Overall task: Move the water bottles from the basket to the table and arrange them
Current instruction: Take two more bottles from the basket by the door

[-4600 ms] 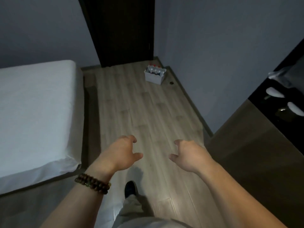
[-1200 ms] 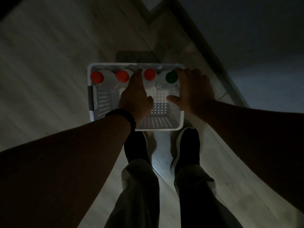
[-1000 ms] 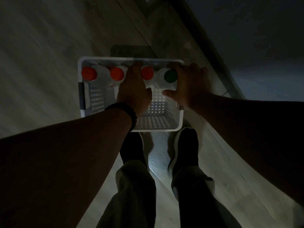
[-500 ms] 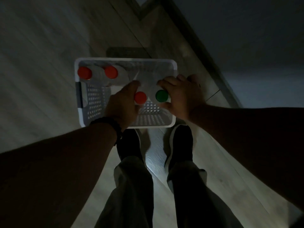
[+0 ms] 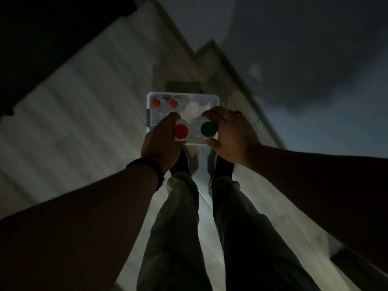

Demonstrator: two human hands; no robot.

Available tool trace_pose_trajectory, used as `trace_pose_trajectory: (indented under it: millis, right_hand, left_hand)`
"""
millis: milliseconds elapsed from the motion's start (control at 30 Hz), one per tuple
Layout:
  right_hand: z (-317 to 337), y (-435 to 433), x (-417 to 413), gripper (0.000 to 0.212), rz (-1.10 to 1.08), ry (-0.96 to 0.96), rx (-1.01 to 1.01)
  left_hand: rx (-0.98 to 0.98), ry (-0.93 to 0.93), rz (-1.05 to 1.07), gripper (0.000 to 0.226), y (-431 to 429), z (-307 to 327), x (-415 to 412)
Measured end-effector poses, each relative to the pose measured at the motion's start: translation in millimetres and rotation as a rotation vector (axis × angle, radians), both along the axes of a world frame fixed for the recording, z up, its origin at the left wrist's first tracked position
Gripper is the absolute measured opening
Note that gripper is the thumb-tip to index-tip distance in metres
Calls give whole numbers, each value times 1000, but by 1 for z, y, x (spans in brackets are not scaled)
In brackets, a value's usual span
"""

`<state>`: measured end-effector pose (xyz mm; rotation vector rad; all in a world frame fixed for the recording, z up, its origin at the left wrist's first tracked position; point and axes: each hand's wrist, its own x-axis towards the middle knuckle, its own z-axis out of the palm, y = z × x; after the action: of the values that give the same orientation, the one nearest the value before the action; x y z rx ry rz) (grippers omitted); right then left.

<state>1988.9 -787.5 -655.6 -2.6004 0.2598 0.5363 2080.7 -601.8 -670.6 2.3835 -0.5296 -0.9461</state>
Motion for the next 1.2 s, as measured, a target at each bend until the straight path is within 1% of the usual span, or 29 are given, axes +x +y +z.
trace_pose_trajectory:
  millis: [133,233,300,333,400,467,533,600,667,733,800,833,900,1000,1100,1167,1200]
  right_hand:
    - [117,-7,1,71,-18,-77,47]
    - [203,-8,6,70,-58,-76,83]
    - [247,-10,10,68,-100,-91,111]
    - [267,-11,10,66,-124,-106,142]
    - [304,-16,10,60,-183,-105,250]
    - [339,-23,8,54,-247,-55,413]
    - [370,-31,7,57,-311,-28,554]
    - [399,-39,6,58,-379,-40,642]
    - [421,-45,4,54,-433,-105,723]
    - [440,-46,0,42,-510,-177,836]
    - [455,-47,-3,30,-602,-221,934]
    - [461,-48,-5,30,-645,-231,966]
    - [470,-50,-9,37,-717,-231,997]
    - [479,-46,-14,52,-839,-240,1021]
    - [485,-42,-20,55,-1086,-239,1110]
    - [488,-44,-26,61,-1183,-158,1156]
    - [489,-46,-31,65,-1205,-122,1173]
  left_hand:
    - [-4,29,-56,58,2,111,9]
    - [-35,8,-84,63,2,191,15]
    - [-58,-4,-98,68,1,235,21]
    - [-68,-11,-103,66,2,253,24]
    - [-94,-37,-132,59,5,289,29]
    - [-132,-48,-152,60,8,319,34]
    - [-163,0,-126,67,7,351,40]
    - [-253,89,-100,67,5,377,46]
    - [-354,167,-64,57,1,402,50]
    - [-449,235,-10,47,-3,429,50]
    - [-485,274,13,38,-8,455,49]
    - [-515,302,34,35,-10,467,47]
    - [-589,381,117,33,-17,483,40]
    - [-643,518,256,43,-31,495,30]
    - [-721,657,383,53,-49,506,16]
    - [-704,680,459,60,-58,513,5]
    - [-662,665,495,63,-62,514,1]
